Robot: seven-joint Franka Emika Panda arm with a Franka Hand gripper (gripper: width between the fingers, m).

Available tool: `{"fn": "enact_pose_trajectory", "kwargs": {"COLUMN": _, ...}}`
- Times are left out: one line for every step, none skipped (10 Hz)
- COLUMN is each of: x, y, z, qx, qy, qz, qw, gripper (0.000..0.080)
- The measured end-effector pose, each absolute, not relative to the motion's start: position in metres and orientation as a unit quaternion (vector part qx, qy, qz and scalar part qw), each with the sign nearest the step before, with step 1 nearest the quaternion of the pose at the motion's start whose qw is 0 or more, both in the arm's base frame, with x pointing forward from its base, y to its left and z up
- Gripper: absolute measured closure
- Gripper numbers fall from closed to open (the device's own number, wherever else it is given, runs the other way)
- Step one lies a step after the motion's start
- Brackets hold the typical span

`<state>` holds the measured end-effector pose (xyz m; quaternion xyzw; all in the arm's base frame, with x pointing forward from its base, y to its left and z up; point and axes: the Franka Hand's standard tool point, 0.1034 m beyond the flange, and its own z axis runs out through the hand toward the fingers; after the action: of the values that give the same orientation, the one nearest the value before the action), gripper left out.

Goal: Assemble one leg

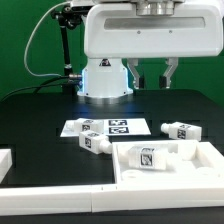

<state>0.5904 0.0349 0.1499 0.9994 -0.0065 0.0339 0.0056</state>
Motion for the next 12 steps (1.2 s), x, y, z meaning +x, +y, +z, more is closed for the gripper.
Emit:
{"fn": "enact_pose_trajectory", "kwargs": {"x": 0.59, "y": 0.035, "z": 0.149, "qx": 0.999, "qy": -0.006, "qz": 0.033, "qw": 0.006, "gripper": 0.0484}}
{"fn": "enact_pose_trajectory", "kwargs": {"x": 0.59, "y": 0.036, "z": 0.146, "qx": 0.999, "qy": -0.005, "qz": 0.031, "qw": 0.006, "gripper": 0.0291}}
{"fn": "enact_pose_trajectory", "kwargs": {"x": 0.589, "y": 0.036, "z": 0.144, "qx": 1.0, "qy": -0.005, "qz": 0.029, "qw": 0.006, "gripper": 0.0291}}
{"fn": "enact_pose_trajectory", "kwargs": {"x": 0.589, "y": 0.034, "z": 0.144, "qx": 1.0, "qy": -0.006, "qz": 0.029, "qw": 0.007, "gripper": 0.018}}
{"fn": "enact_pose_trajectory", "kwargs": {"x": 0.589, "y": 0.033, "z": 0.144, "qx": 1.0, "qy": -0.006, "qz": 0.03, "qw": 0.007, "gripper": 0.0158}}
{"fn": "enact_pose_trajectory", "kwargs": {"x": 0.589, "y": 0.033, "z": 0.144, "qx": 1.0, "qy": -0.006, "qz": 0.03, "qw": 0.007, "gripper": 0.0158}}
{"fn": "enact_pose_trajectory", "kwargs": {"x": 0.589, "y": 0.033, "z": 0.144, "qx": 1.0, "qy": -0.006, "qz": 0.029, "qw": 0.007, "gripper": 0.0151}}
{"fn": "enact_pose_trajectory", "kwargs": {"x": 0.589, "y": 0.033, "z": 0.144, "qx": 1.0, "qy": -0.006, "qz": 0.029, "qw": 0.007, "gripper": 0.0151}}
{"fn": "enact_pose_trajectory", "kwargs": {"x": 0.589, "y": 0.033, "z": 0.144, "qx": 1.0, "qy": -0.006, "qz": 0.029, "qw": 0.007, "gripper": 0.015}}
{"fn": "enact_pose_trajectory", "kwargs": {"x": 0.587, "y": 0.03, "z": 0.142, "qx": 0.999, "qy": 0.025, "qz": 0.031, "qw": 0.008, "gripper": 0.015}}
{"fn": "enact_pose_trajectory", "kwargs": {"x": 0.577, "y": 0.017, "z": 0.136, "qx": 0.996, "qy": 0.081, "qz": 0.03, "qw": 0.011, "gripper": 0.015}}
{"fn": "enact_pose_trajectory", "kwargs": {"x": 0.569, "y": 0.005, "z": 0.131, "qx": 0.99, "qy": 0.134, "qz": 0.038, "qw": 0.015, "gripper": 0.015}}
